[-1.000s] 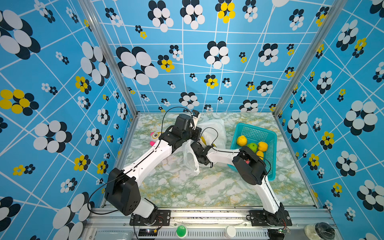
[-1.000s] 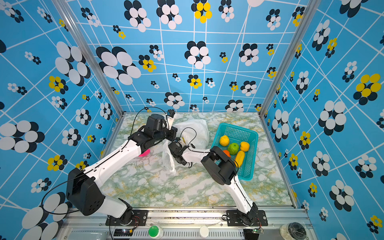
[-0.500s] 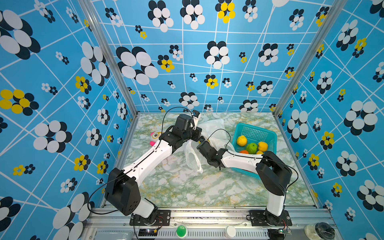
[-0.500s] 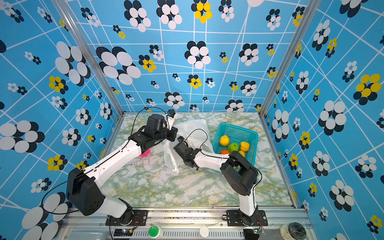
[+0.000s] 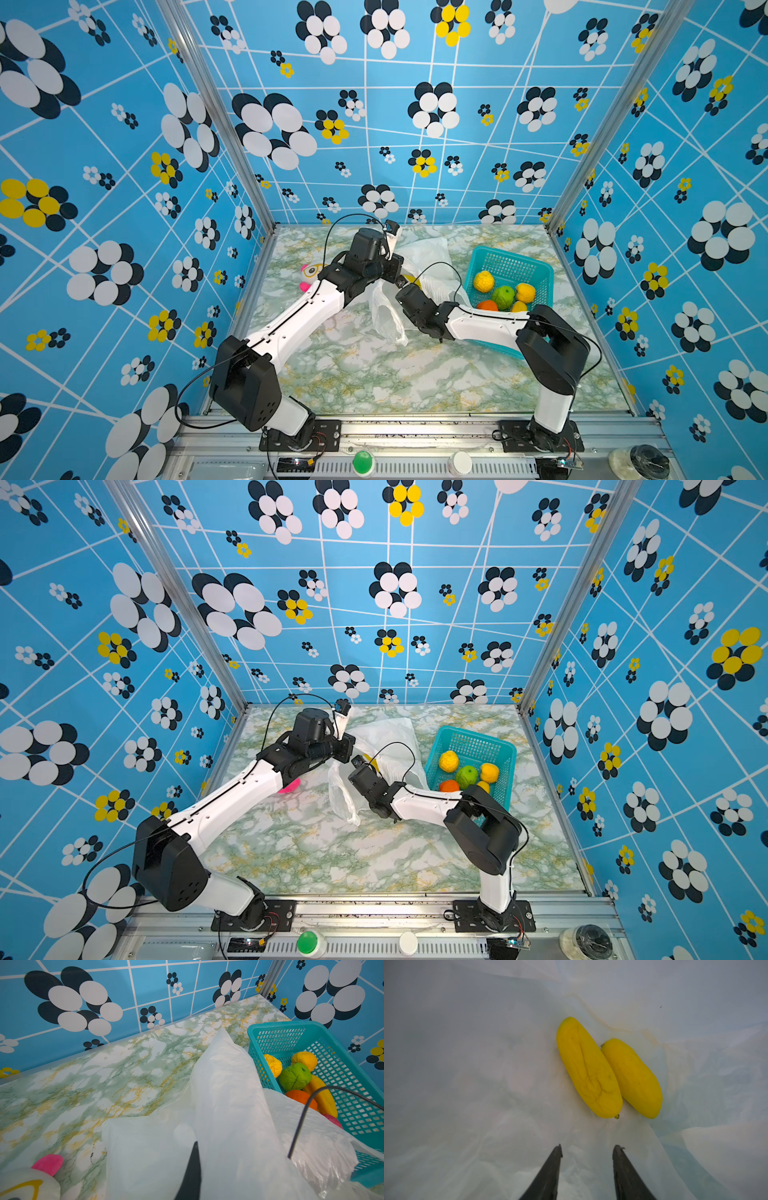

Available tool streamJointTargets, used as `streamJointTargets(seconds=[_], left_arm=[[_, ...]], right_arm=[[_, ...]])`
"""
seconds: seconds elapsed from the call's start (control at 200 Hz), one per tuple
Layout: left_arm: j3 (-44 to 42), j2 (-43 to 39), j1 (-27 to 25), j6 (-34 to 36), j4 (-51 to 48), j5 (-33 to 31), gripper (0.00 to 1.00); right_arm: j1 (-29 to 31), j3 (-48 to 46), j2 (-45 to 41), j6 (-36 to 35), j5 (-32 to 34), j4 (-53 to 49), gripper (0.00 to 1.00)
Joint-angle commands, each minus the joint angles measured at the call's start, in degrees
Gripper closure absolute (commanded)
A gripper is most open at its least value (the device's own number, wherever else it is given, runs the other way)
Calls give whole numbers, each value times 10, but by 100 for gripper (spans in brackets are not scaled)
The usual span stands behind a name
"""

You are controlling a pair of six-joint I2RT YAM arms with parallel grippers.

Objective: Untie the knot of the plastic bag and take out the fruit
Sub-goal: 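Lower the open right gripper inside the bag toward the yellow elongated fruits, then close the right gripper on one yellow elongated fruit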

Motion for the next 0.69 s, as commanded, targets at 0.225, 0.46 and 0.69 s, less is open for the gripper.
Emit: streamJointTargets(seconds=[0.225, 0.46, 0.69], left_arm=[[-5, -17, -4, -1, 5, 14, 100], [-7, -21, -8, 3, 8, 19, 100], [-16, -32, -10, 3, 15, 20, 100]], right_arm=[[-15, 148, 123, -27, 61, -63, 26], [-32, 249, 200, -18, 82, -132, 22], [-36, 280, 237, -9, 79, -161, 27]])
